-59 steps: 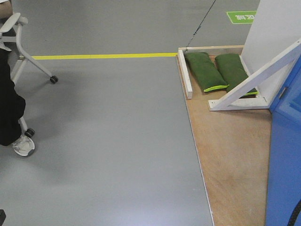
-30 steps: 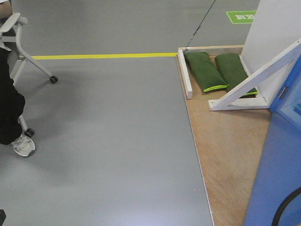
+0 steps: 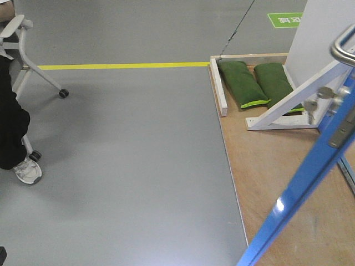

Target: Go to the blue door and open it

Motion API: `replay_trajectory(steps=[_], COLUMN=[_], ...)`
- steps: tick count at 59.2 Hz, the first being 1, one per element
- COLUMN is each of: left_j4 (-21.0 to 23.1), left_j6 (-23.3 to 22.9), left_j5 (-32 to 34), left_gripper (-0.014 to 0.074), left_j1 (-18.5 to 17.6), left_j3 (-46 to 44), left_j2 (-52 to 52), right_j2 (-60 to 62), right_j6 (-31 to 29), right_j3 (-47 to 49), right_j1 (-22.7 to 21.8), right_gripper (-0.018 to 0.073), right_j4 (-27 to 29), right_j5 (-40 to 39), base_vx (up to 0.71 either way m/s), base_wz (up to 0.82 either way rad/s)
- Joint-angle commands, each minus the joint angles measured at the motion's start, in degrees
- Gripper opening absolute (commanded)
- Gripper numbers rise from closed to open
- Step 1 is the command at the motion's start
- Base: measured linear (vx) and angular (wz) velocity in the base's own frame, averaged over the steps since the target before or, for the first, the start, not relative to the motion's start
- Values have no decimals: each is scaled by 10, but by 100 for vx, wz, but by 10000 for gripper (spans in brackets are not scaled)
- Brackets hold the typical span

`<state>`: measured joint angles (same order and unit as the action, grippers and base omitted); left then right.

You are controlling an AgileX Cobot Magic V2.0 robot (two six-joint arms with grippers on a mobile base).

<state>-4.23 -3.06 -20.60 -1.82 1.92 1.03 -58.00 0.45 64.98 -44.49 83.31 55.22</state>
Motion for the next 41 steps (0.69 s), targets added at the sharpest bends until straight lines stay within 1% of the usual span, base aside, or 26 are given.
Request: replay_trajectory(steps=[1, 7, 12, 19, 24, 34, 41], left_j4=[-1, -1, -1, -1, -1, -1, -1], left_j6=[-2, -2, -2, -2, -2, -2, -2], left_j5=[47, 47, 47, 47, 47, 47, 47], left_gripper=[71, 71, 71, 71, 71, 71, 71], left_j1=[-1, -1, -1, -1, -1, -1, -1], left_j3=[-18, -18, -18, -18, -18, -18, -18], left_j2=[6, 6, 6, 6, 6, 6, 6], right_j2=[0, -14, -28, -47, -60, -87, -109], right_j6=[-8, -8, -8, -8, -8, -8, -8], right_j3=[18, 18, 18, 18, 18, 18, 30], right_j1=[32, 46, 47, 57, 81, 150, 197], right_gripper=[-4, -4, -4, -4, -4, -4, -4], right_j4=[39, 38, 37, 36, 27, -21, -43], right_j5=[-33, -35, -38, -65, -106, -189, -233], base_vx=[0, 0, 0, 0, 0, 0, 0], base_wz=[0, 0, 0, 0, 0, 0, 0])
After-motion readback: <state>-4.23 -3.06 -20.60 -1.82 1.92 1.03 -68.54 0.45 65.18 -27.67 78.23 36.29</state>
